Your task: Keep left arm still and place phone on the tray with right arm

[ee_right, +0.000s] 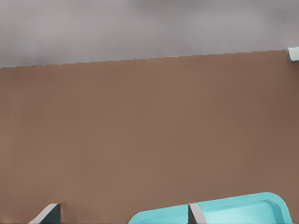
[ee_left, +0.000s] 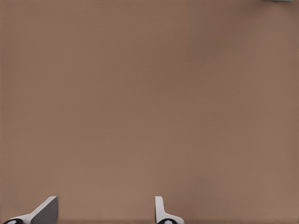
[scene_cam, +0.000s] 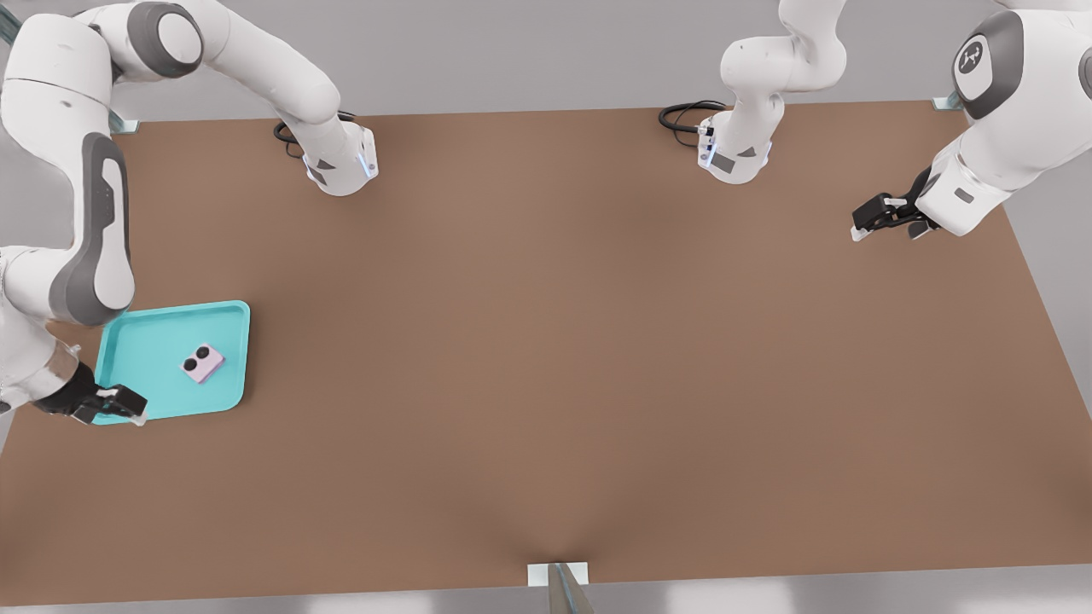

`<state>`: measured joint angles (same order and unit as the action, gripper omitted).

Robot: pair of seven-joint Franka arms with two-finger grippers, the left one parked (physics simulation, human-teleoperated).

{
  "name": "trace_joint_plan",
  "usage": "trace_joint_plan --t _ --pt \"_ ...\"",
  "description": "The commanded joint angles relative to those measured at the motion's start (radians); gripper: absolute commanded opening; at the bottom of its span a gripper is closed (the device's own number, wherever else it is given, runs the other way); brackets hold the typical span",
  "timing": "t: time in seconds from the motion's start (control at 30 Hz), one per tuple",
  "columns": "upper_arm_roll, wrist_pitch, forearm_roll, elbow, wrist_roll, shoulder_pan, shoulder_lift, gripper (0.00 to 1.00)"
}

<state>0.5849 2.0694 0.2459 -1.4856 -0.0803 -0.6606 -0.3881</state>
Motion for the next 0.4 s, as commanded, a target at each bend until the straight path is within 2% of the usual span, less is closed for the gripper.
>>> trace_joint_plan --t 0.0,0.03,0.07,0.1,0.13,0.2,0.27,0.3,0.37 --pt "-0.216 -0.339 -0.065 0.018 0.028 0.298 0.147 1.00" --pt "-0.526 -0.354 -0.178 -0.001 0.025 0.573 0.212 1.00" --pt "-0.651 -0.388 -0.177 -0.001 0.027 0.722 0.232 1.00" --pt "-0.738 -0.437 -0.183 0.008 0.031 0.816 0.238 1.00" --pt "-0.734 -0.420 -0.223 -0.093 0.028 0.794 0.331 1.00" --pt "-0.729 -0.417 -0.221 -0.120 0.034 0.794 0.353 1.00" --pt "-0.715 -0.420 -0.221 -0.116 0.037 0.791 0.336 1.00" --pt "-0.709 -0.465 -0.221 -0.039 0.036 0.791 0.262 1.00" --pt "-0.708 -0.480 -0.221 0.013 0.030 0.791 0.226 1.00"
